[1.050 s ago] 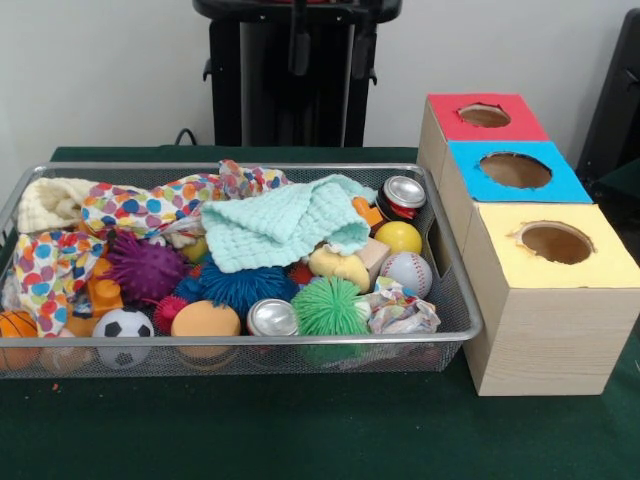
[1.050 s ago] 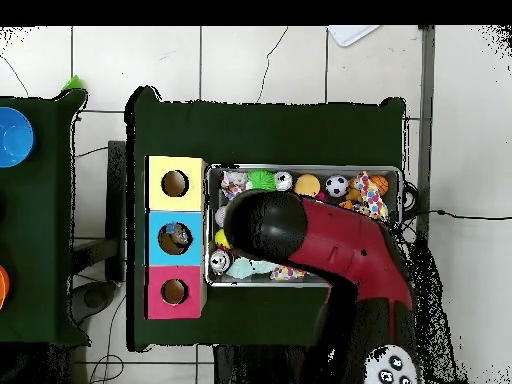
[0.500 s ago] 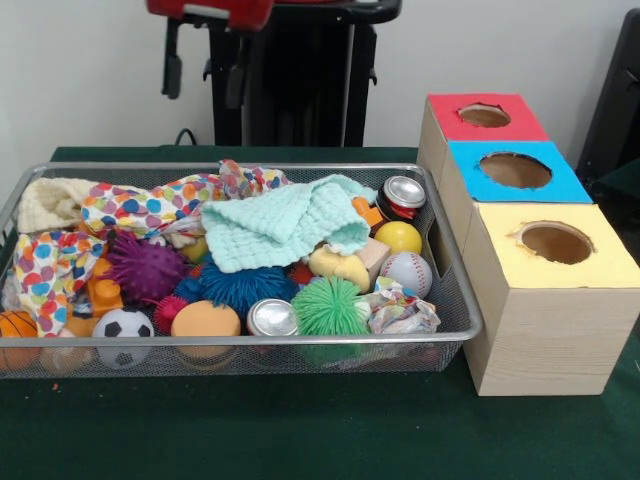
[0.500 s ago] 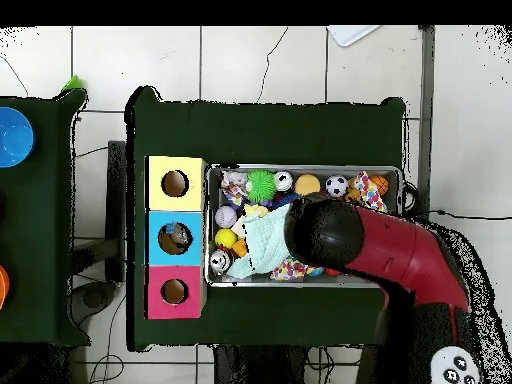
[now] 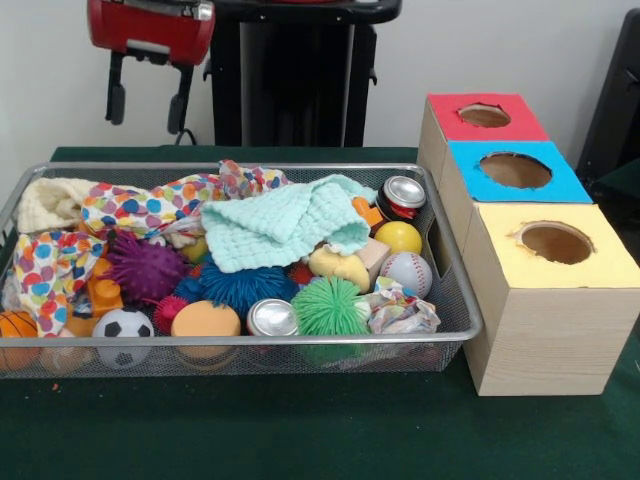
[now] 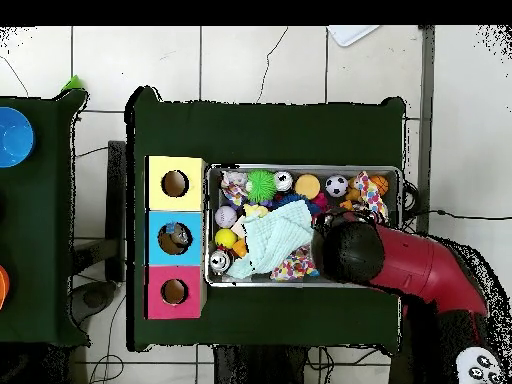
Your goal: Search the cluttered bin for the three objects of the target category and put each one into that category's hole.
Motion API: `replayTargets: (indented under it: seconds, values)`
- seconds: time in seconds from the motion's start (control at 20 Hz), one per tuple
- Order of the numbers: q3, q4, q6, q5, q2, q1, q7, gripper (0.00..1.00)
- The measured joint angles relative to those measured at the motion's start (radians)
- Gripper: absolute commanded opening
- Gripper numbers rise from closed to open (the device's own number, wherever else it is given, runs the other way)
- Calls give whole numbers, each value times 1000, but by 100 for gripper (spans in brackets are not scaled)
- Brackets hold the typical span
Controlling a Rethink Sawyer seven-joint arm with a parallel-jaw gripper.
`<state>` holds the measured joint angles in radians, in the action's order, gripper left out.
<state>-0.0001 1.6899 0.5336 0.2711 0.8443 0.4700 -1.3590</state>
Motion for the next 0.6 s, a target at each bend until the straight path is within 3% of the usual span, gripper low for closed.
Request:
replayTargets:
  seconds: [0.6]
  values:
    - [2, 29, -89, 127, -70, 7, 0, 100]
